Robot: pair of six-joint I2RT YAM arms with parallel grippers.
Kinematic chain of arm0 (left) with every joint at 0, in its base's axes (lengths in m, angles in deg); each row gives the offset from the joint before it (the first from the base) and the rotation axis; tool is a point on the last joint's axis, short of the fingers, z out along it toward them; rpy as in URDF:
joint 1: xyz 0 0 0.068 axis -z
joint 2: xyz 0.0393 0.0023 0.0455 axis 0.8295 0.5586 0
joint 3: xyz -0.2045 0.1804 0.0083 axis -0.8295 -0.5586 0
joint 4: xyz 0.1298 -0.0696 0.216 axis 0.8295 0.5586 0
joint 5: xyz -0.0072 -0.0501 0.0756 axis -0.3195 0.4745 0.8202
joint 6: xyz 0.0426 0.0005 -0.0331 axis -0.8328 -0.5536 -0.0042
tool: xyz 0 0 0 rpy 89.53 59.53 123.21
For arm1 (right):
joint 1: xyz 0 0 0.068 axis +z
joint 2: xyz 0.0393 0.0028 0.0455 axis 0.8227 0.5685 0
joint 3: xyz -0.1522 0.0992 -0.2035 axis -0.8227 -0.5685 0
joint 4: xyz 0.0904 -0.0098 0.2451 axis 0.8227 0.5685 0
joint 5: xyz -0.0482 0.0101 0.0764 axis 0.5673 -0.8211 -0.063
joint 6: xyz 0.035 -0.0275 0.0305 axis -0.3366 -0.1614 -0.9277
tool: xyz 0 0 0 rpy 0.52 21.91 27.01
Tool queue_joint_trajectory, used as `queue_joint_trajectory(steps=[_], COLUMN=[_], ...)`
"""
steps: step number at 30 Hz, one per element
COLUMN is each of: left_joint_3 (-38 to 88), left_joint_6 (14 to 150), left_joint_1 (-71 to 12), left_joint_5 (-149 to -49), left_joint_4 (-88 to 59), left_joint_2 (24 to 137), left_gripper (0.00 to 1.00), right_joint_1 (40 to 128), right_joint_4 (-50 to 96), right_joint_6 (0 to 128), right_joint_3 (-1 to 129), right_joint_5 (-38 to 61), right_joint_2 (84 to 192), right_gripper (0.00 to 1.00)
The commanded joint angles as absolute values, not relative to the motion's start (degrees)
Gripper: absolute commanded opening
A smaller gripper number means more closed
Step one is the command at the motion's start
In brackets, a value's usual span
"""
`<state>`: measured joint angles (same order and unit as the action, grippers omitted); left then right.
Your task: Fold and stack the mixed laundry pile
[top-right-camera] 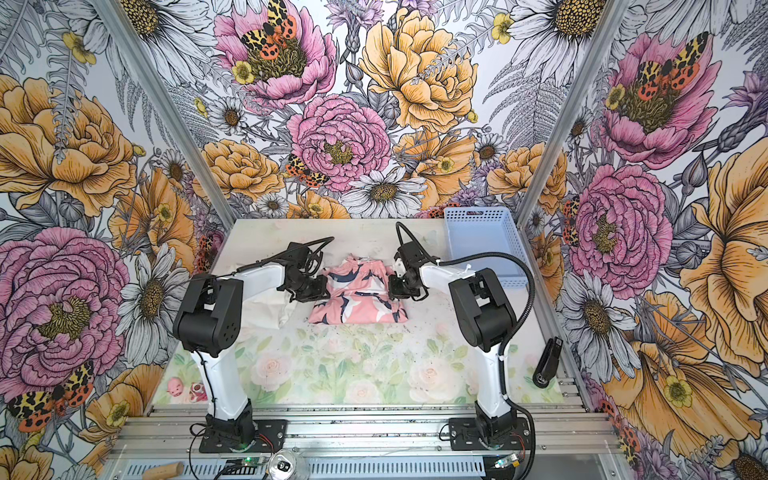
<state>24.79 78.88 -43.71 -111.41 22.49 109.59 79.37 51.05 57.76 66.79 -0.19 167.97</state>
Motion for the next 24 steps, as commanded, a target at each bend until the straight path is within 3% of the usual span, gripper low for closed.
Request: queue_joint_trajectory(steps=[1, 12, 24], left_joint_3=[25.6, 28.17, 30.25], left_joint_6=[78.29, 72.93, 67.61], left_joint_1=[-45.76, -53.44, -68.94], left_joint_5=[-110.18, -109.16, -93.58], left_joint_4=[22.75, 31.53, 35.88], left_joint_2=[103.15, 90.81, 86.82], left_gripper=[0.0, 0.0, 0.0], right_joint_1=[81.53, 87.36, 99.78], right_joint_4=[47.96, 46.25, 36.72], right_joint_6=[55.37, 50.18, 41.66], right_joint_3=[66.94, 74.3, 93.1], right_joint_5=[-2.59, -3.95, -0.48], right_joint_2=[163.01, 160.34, 176.23], right_gripper=[0.0, 0.0, 0.0])
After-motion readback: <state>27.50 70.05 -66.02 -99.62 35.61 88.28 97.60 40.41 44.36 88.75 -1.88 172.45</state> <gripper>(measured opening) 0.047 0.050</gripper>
